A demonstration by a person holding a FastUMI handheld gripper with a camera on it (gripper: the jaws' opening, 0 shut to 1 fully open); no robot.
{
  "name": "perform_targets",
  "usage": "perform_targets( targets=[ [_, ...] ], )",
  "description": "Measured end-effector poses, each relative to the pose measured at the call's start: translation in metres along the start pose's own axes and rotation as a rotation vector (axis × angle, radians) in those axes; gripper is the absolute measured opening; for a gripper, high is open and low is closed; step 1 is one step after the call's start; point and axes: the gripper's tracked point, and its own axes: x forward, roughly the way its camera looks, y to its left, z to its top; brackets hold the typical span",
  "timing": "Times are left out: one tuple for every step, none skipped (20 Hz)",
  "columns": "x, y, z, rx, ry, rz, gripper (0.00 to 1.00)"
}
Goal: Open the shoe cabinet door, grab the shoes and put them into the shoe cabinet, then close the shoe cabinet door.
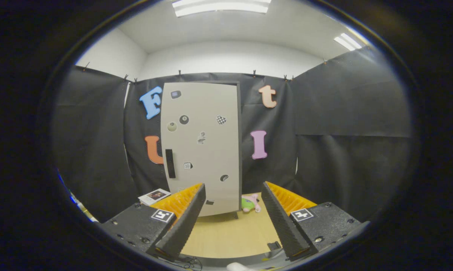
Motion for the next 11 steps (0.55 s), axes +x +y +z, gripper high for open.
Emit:
perform_targets(
  targets=[
    [0.0018,0.002,-0.001,0.003,-0.001,0.003,0.98],
    [0.0026,0.0032,-0.0008,0.004,-0.001,0.007,0.98],
    [0.0033,0.0041,-0.001,0.004,-0.001,0.01,0.98],
    [0.0027,0.005,-0.0012,0.003,0.0,0.013,0.98],
    [0.0027,0.0062,-0.0006,0.002,-0.001,0.019,0.98],
    [0.0027,0.0068,-0.0011,-0.001,-0.001,0.022,0.98],
    [0.0029,0.0075,-0.0025,-0.002,-0.004,0.025,0.98],
    [0.0029,0.008,-0.0017,-0.002,-0.014,0.027,0.98],
    [0.0039,0.0061,-0.0029,-0.006,-0.017,0.022,0.98],
    [0.0043,0.0053,-0.0049,-0.01,-0.018,0.019,0.98],
    [0.0049,0.0059,-0.0065,-0.009,-0.017,0.018,0.98]
  ],
)
